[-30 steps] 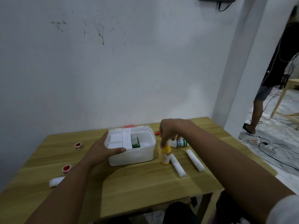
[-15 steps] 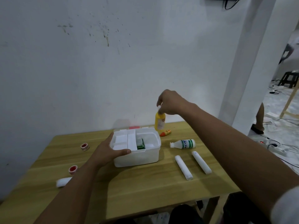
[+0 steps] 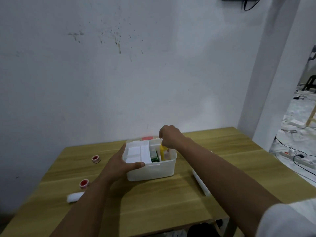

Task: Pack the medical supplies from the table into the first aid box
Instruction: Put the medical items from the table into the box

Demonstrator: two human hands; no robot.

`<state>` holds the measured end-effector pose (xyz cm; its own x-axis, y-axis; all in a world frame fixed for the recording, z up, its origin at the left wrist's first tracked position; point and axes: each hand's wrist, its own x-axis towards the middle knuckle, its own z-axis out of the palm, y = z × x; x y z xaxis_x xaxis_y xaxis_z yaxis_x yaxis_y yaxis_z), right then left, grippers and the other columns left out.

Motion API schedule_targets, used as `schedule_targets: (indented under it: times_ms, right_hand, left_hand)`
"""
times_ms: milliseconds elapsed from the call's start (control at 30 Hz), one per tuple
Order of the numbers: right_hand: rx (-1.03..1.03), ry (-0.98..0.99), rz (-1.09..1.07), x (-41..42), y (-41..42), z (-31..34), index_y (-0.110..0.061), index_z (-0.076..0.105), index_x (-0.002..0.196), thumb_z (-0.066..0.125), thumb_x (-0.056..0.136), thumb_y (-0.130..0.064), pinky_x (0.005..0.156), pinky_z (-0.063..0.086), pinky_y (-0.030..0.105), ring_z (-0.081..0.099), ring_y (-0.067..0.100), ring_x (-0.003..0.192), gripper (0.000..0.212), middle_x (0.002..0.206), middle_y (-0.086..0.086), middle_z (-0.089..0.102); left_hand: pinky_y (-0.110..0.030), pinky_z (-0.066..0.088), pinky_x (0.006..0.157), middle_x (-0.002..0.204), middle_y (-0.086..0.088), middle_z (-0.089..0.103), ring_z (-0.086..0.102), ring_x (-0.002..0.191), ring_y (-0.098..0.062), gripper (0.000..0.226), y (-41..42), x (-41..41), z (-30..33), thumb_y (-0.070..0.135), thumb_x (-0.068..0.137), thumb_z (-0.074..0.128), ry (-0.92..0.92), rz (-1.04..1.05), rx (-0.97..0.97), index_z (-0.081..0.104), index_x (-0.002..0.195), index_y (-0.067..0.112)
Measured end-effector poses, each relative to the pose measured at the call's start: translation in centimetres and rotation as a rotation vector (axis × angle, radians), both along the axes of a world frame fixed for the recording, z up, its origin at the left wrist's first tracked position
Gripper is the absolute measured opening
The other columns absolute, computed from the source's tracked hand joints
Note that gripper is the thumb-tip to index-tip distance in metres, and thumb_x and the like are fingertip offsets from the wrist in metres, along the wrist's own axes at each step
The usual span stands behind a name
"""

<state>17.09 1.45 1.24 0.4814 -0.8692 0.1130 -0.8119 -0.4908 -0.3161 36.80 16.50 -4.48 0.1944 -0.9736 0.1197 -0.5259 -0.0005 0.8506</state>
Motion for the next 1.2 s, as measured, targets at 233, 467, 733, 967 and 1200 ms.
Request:
schedule_targets:
  times_ms: [233,467,733,967,1200]
  right_hand:
    - [-0.073,-0.113,-0.017,-3.4,-0.4,0.6,-0.016,0.069,0.124,0.071,0.087,-0.023,0.09,0.053,0.034,0.067,0.023,0.108,0.038,0.122,0.004,0.071]
    - [0.07,0.408,-0.131,-8.1,-0.3,-1.4,-0.019,0.064,0.104,0.071,0.085,-0.025,0.09,0.053,0.039,0.064,0.026,0.101,0.021,0.104,0.0,0.065]
    - [0.017,0.338,-0.177,-10.2,-0.8,-4.2,-0.022,0.069,0.11,0.063,0.092,-0.034,0.097,0.045,0.044,0.066,0.026,0.105,0.022,0.112,0.003,0.07]
    - [-0.031,-0.535,-0.187,-9.6,0.1,3.6,-0.004,0.079,0.098,0.082,0.084,-0.031,0.082,0.061,0.043,0.072,0.025,0.089,0.03,0.093,0.009,0.076]
    - [0.294,-0.621,-0.004,-6.1,2.6,4.8,-0.004,0.076,0.104,0.089,0.078,-0.015,0.072,0.065,0.034,0.075,0.021,0.09,0.032,0.098,0.008,0.076]
  left_hand:
    - [-0.019,0.048,0.074,0.129,0.015,0.056,0.053,0.115,-0.013,0.103,0.2,0.1,0.1,0.074,0.046,0.084,0.023,0.008,0.008,0.04,0.135,0.049]
    - [-0.014,0.045,0.072,0.117,0.034,0.054,0.054,0.106,-0.001,0.087,0.6,-0.4,0.6,0.065,0.051,0.088,0.044,0.013,-0.016,0.045,0.126,0.056]
    - [-0.013,0.045,0.069,0.114,0.034,0.05,0.052,0.108,-0.006,0.098,0.8,-0.7,1.0,0.085,0.034,0.078,0.031,0.001,-0.004,0.039,0.12,0.061]
    - [-0.012,0.045,0.069,0.114,0.036,0.051,0.05,0.099,0.011,0.071,0.9,-0.9,1.2,0.057,0.057,0.088,0.021,-0.001,-0.023,0.043,0.113,0.061]
    - [-0.012,0.043,0.068,0.111,0.037,0.047,0.05,0.096,0.006,0.07,1.0,-1.0,1.2,0.056,0.06,0.088,0.013,0.014,-0.012,0.041,0.111,0.062]
